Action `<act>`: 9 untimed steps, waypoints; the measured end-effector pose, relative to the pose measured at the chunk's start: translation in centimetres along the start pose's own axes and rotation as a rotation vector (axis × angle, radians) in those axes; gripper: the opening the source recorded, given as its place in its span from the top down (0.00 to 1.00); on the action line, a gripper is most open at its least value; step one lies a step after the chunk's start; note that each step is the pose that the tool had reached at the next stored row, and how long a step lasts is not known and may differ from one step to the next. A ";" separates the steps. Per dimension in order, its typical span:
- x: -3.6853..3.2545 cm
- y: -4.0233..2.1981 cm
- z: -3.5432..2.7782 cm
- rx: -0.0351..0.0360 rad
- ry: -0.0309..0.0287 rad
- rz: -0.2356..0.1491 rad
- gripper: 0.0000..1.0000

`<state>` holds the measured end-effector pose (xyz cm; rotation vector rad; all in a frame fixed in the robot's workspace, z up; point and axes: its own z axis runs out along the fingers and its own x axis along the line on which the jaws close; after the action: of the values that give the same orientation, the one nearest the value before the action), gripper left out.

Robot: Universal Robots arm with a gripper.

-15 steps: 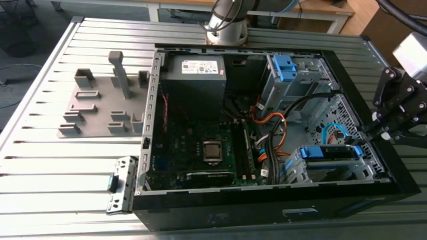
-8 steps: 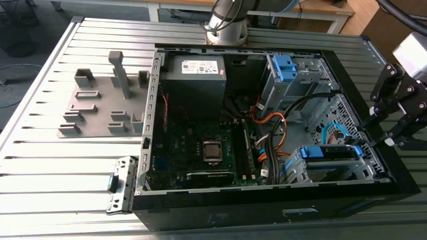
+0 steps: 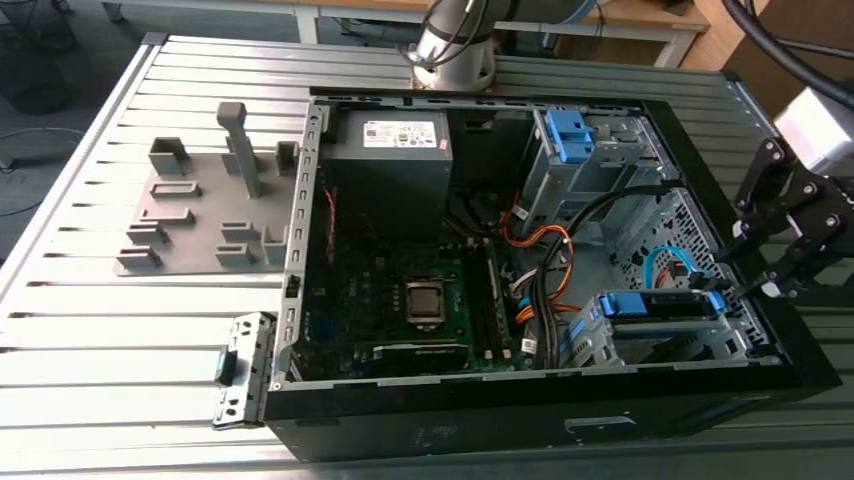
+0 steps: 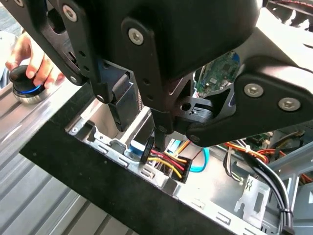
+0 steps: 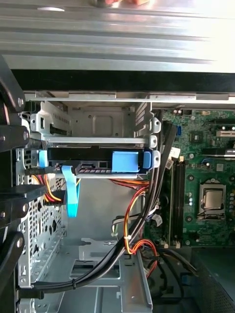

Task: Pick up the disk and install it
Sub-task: 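Insert the first disk wire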

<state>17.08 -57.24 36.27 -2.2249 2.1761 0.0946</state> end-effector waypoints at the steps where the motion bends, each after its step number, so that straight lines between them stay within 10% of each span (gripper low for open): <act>1: -0.02 -0.06 0.18 0.0000 0.0000 0.000 0.59; 9: -0.02 -0.13 1.64 -0.0006 0.0002 -0.011 0.59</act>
<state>17.17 -57.12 34.63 -2.2374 2.1636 0.0949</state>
